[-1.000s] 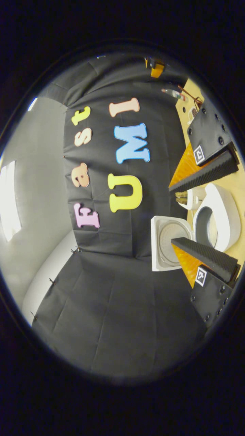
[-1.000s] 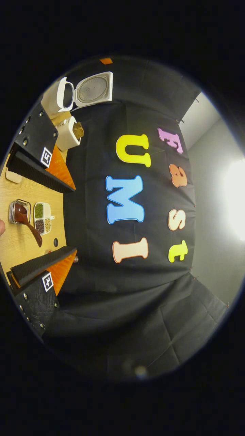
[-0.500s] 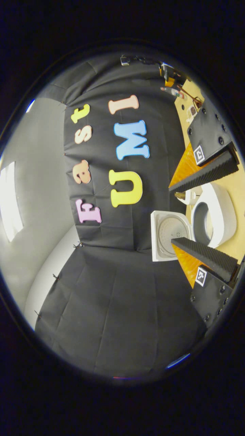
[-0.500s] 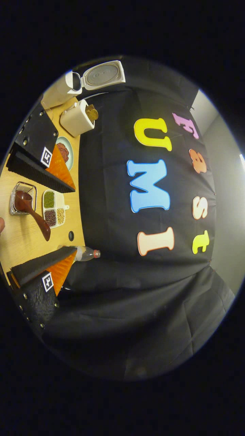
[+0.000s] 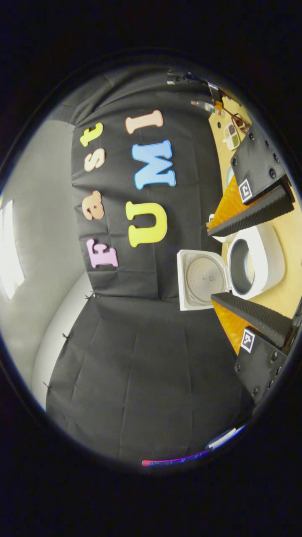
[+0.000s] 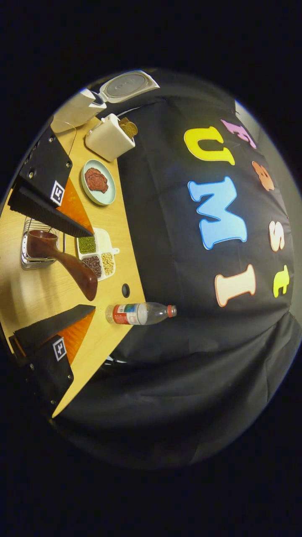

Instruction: Close the left gripper, press the button to open the rice cooker; take a wooden spoon from the chopstick holder with the right hand, scoop a spoonful of rice and pour it into the rice cooker, then put the wooden spoon back into the chopstick holder.

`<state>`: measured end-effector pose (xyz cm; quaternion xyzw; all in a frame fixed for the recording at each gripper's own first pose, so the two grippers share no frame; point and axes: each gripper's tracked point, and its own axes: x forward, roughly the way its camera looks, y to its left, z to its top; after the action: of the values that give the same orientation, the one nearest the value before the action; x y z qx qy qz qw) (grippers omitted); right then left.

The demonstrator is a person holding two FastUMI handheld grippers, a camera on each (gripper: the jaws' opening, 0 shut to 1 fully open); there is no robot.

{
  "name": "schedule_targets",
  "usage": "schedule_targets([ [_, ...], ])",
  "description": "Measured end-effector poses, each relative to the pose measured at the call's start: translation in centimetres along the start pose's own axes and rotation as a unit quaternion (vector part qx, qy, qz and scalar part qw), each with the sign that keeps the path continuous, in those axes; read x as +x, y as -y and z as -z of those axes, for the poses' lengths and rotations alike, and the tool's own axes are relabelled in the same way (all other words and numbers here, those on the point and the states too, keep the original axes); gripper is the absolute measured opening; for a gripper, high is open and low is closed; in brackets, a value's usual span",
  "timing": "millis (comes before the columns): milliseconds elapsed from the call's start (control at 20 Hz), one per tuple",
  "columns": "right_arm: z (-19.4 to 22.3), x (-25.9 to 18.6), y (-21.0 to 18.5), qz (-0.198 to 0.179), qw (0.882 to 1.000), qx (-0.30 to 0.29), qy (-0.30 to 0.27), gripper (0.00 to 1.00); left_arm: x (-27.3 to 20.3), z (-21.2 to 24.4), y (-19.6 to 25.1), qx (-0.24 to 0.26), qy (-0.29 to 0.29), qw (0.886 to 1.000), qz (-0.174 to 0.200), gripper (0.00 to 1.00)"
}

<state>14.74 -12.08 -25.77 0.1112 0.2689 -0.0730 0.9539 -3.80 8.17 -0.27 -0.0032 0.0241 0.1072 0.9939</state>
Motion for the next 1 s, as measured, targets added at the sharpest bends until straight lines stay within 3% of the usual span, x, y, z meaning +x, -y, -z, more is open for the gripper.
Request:
schedule_targets([
  [100, 1.1, 0.7, -0.3, -0.005, 1.000, 0.017, -0.022, 0.93, -0.3, -0.1, -0.3, 0.002, -0.001, 1.000, -0.004, 0.97],
  [200, 2.1, 1.2, -0.4, -0.006, 0.999, 0.022, -0.043, 0.74, -0.3, -0.3, -0.6, 0.002, 0.000, 1.000, -0.008, 0.97],
  [300, 3.1, 1.6, -1.0, -0.019, 0.997, 0.031, -0.065, 0.66, -0.4, 0.0, -0.8, 0.002, -0.003, 1.000, -0.010, 0.89],
  [400, 3.9, 1.5, -1.3, -0.023, 0.996, 0.032, -0.083, 0.66, -0.6, 0.2, -0.9, 0.001, -0.004, 1.000, -0.010, 0.89],
  [450, 3.4, 1.1, -1.5, -0.025, 0.996, 0.037, -0.081, 0.49, -0.5, 0.1, -1.0, 0.001, -0.005, 1.000, -0.010, 0.93],
  [500, 3.7, 1.4, -2.1, -0.035, 0.995, 0.042, -0.085, 0.31, -0.6, 0.0, -1.0, 0.001, -0.004, 1.000, -0.009, 0.89],
  [550, 4.0, 2.4, -2.1, -0.031, 0.995, 0.046, -0.082, 0.33, -0.7, 0.0, -1.0, 0.002, -0.003, 1.000, -0.008, 0.89],
  [600, 3.2, 0.2, -2.7, -0.034, 0.995, 0.053, -0.079, 0.14, -0.6, 0.0, -1.0, 0.002, -0.002, 1.000, -0.006, 0.89],
  [700, 3.0, 0.5, -3.0, -0.038, 0.996, 0.044, -0.072, 0.08, -0.6, 0.0, -1.2, 0.003, 0.000, 1.000, -0.004, 0.93],
  [850, 1.5, -1.3, -3.8, -0.042, 0.997, 0.010, -0.058, 0.08, -0.4, -0.4, -1.5, 0.000, 0.005, 1.000, 0.005, 0.93],
  [900, 0.8, -1.8, -4.0, -0.043, 0.998, 0.008, -0.051, 0.09, 0.0, -0.5, -1.5, -0.001, 0.006, 1.000, 0.009, 0.97],
  [950, -0.1, -2.4, -4.2, -0.043, 0.998, 0.010, -0.042, 0.09, 0.2, -0.6, -1.7, -0.004, 0.007, 1.000, 0.012, 0.93],
  [1000, -1.0, -2.9, -4.4, -0.044, 0.998, 0.013, -0.032, 0.09, 0.4, -0.6, -1.6, -0.007, 0.007, 1.000, 0.017, 0.97],
])
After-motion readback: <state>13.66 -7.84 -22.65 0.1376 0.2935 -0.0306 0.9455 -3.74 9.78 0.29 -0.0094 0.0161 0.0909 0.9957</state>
